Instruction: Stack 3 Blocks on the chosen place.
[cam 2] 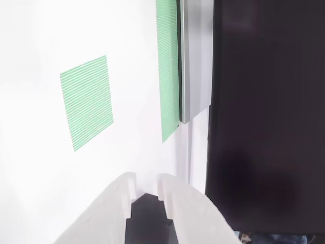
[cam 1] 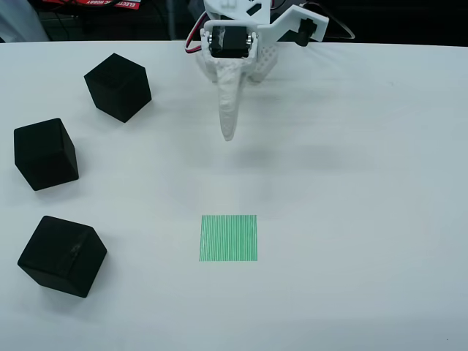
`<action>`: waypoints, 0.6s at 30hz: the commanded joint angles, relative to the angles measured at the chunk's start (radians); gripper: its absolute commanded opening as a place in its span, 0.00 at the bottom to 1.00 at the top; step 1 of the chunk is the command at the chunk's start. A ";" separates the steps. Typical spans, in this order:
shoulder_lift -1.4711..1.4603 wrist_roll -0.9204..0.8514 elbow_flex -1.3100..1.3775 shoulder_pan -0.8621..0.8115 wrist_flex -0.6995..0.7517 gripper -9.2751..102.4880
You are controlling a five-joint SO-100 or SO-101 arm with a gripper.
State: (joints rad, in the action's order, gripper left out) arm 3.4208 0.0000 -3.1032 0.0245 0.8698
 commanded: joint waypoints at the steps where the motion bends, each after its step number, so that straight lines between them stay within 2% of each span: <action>1: 0.015 -0.006 -0.031 0.003 -0.008 0.08; 18: 0.015 -0.006 -0.037 0.021 -0.026 0.08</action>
State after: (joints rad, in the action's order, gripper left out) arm 3.4208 0.0000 -3.1032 0.0307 0.8621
